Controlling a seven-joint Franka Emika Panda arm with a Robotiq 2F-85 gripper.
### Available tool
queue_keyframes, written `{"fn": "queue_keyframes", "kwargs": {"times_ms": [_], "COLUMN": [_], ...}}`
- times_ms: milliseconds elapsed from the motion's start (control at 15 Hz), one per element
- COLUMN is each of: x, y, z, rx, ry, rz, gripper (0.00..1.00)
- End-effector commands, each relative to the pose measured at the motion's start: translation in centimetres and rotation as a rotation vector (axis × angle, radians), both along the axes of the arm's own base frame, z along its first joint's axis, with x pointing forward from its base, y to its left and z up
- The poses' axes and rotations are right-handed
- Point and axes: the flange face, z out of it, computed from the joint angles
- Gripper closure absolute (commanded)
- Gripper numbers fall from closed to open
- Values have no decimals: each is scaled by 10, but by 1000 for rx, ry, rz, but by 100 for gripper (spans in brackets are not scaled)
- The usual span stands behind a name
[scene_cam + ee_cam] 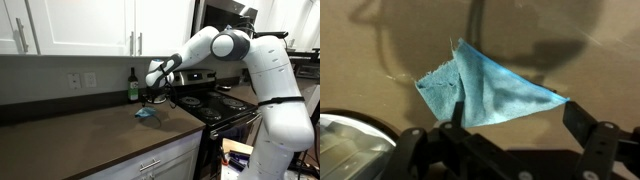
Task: Get the towel and clean the slight part of the kitchen unit base top
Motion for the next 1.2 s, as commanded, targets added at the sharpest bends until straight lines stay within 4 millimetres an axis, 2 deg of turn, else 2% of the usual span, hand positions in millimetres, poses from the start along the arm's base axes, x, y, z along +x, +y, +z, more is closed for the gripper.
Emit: {"fn": "queue_keyframes", "kwargs": {"times_ms": [0, 333, 933, 1000, 1067, 1133], "x": [0, 13, 48, 50, 52, 54], "y": [0, -7, -37, -40, -43, -45], "z": [1, -15, -60, -63, -66, -68], "rx": [0, -24, -51, -53, -55, -55], "ry": [0, -29, -20, -18, -18, -14], "rz": [1, -36, -104, -108, -113, -117], "gripper": [0, 0, 0, 25, 26, 33]}}
